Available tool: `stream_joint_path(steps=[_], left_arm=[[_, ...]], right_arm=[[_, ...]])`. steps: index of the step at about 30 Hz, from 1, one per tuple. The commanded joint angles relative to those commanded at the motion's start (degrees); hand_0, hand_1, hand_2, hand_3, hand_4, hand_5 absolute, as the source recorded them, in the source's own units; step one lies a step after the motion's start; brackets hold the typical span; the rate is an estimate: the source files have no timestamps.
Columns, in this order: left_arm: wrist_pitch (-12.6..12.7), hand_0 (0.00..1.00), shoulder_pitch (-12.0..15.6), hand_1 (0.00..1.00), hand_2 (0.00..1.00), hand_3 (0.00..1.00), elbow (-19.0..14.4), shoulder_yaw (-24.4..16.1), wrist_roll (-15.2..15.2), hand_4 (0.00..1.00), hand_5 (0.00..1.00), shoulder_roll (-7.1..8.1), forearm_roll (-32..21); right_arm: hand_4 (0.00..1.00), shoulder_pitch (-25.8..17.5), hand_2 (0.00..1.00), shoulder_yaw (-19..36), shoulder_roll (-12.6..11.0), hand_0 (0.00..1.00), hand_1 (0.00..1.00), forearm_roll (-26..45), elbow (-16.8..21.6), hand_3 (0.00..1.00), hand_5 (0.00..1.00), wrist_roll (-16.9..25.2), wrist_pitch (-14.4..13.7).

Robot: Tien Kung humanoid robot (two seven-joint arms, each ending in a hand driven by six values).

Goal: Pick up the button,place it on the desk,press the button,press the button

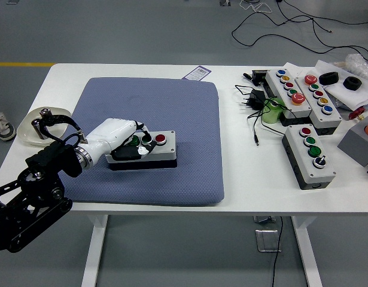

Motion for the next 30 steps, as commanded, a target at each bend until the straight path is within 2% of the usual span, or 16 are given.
stream_joint_path(steps=[2, 8, 12, 17, 24, 30], left_arm=[[0.4, 0.018, 0.0, 0.002, 0.002, 0.556, -0.1, 0.1, 0.0, 0.627, 0.895, 0.04, 0.0], [5.8, 0.017, 0.1, 0.002, 0.002, 0.565, -1.8, -0.9, -0.8, 0.624, 0.914, -0.09, -1.0], [7.5, 0.02, -0.3, 0.002, 0.002, 0.579, -2.8, -0.7, -1.4, 0.623, 0.925, -0.38, -3.0], [7.3, 0.019, -0.8, 0.002, 0.002, 0.58, -2.4, 0.0, -1.4, 0.621, 0.925, -1.39, -3.5], [5.3, 0.02, -1.9, 0.002, 0.002, 0.579, -0.2, 1.0, -0.3, 0.621, 0.919, -3.57, -3.3], [4.6, 0.019, -2.5, 0.002, 0.002, 0.577, 0.3, 2.2, 0.0, 0.621, 0.924, -4.03, -3.3]], right_arm=[[0.32, 0.0, 0.694, 0.0, 0.0, 0.673, 0.647, 0.0, 0.0, 0.639, 0.189, 0.0, 0.0], [0.32, 0.1, 0.693, -0.2, 0.0, 0.673, 0.647, 0.2, 0.0, 0.639, 0.189, 0.0, 0.0], [0.32, 0.2, 0.693, -0.2, 0.0, 0.673, 0.647, 0.2, 0.0, 0.639, 0.189, 0.0, 0.0], [0.32, 0.2, 0.693, -0.3, 0.0, 0.673, 0.647, 0.2, 0.0, 0.638, 0.189, 0.0, 0.1], [0.32, 0.2, 0.693, -0.4, 0.0, 0.673, 0.647, 0.4, 0.0, 0.638, 0.189, 0.0, 0.0], [0.32, 0.2, 0.693, -0.4, 0.0, 0.673, 0.647, 0.4, 0.0, 0.639, 0.189, 0.0, 0.0]])
